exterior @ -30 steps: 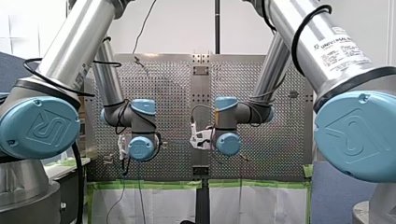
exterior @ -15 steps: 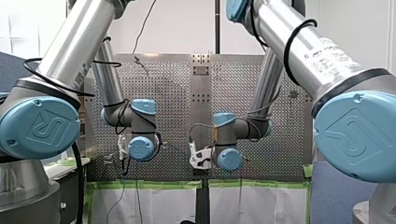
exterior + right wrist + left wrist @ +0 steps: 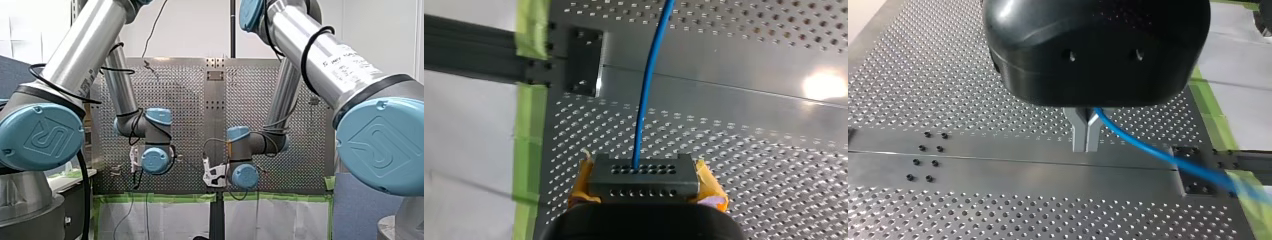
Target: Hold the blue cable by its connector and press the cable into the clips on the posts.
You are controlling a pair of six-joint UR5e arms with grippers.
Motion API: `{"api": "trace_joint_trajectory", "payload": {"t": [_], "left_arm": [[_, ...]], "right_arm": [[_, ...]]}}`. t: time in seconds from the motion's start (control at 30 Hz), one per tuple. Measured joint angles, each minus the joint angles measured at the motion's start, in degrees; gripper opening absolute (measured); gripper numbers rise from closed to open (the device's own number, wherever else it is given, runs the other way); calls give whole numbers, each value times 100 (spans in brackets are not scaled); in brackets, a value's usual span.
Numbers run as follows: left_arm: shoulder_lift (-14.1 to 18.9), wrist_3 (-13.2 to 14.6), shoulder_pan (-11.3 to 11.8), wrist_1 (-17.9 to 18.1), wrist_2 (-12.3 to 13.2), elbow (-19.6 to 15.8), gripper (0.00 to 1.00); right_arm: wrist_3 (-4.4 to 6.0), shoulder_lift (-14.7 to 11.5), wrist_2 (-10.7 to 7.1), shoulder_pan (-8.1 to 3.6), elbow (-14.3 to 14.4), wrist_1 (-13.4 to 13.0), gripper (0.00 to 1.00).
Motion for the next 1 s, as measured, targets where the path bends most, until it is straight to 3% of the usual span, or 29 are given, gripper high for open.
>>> {"api": "trace_joint_trajectory", "payload": {"t": [0.23,0.43,0.57,1.0], "left_arm": [[281,-210,41,-347,-95,252,0],[602,-437,93,-662,-177,357,0],[826,-472,144,-882,-248,505,0],[1458,-476,343,-1516,-289,859,0]], "right_arm": [[326,-330,-221,-39,-103,90,2],[612,-673,-514,-65,-394,391,2],[661,-890,-570,-70,-606,606,2],[671,-1516,-613,-100,-1232,1231,2]]}}
